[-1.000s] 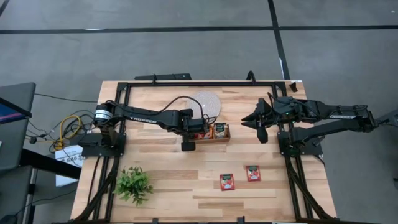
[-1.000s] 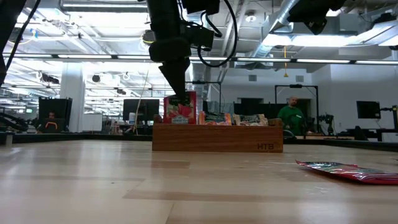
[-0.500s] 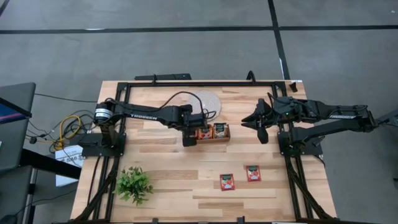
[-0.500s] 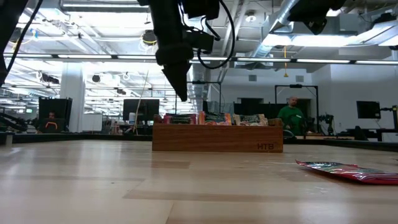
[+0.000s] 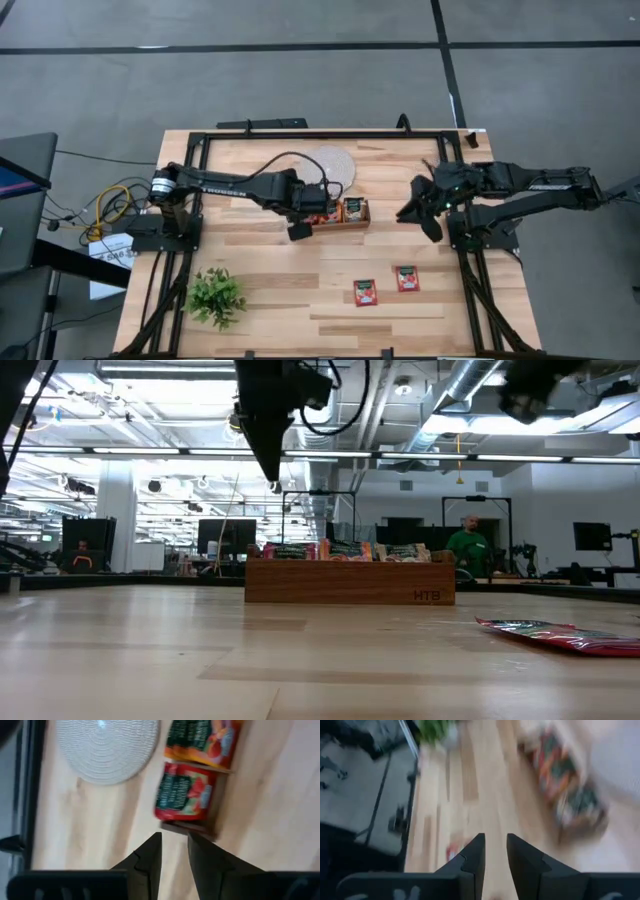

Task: Pick & Place Tea
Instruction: Put the red tea bag into the left section of the wooden organizer

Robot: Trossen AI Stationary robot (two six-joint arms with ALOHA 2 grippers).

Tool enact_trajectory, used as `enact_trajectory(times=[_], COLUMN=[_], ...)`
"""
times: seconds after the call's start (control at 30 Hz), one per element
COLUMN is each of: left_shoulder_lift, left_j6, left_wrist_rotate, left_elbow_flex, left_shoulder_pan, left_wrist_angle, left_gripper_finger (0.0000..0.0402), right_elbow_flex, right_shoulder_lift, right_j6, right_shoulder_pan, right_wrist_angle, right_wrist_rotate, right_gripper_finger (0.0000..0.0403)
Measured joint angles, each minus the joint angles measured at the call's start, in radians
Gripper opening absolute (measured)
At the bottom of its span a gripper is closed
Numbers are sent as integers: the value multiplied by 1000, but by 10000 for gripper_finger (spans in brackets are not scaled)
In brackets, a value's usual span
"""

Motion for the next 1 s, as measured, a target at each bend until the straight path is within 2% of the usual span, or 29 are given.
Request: enact_trajectory(times=[0.2,0.37,0.6,0.7,0.9,1.0], left_shoulder_lift=[-6,-7,-6,-6,-5,-5], left_j6=[-100,-110,-111,-111,-111,-118], left_wrist_rotate=[31,32,27,29,103,116], left_elbow_flex=[0,0,-8,-42,-157,-174], left_shoulder_pan=[-82,-136,-160,-161,-163,-173], left_wrist_angle=[30,86,144,190,273,280], left_gripper_finger=[87,87,87,87,87,87], right_elbow_flex=[-1,-1,-1,-1,-1,-1], right_shoulder_lift=[66,173,364,444,584,638], right_j6=[168,264,331,344,336,330], right_shoulder_pan=[145,303,491,541,588,599], right_wrist_angle=[-182,-191,-239,-259,-258,-257], right_wrist_rotate=[-11,-10,103,149,169,179], right_gripper_finger=[72,72,72,72,72,72])
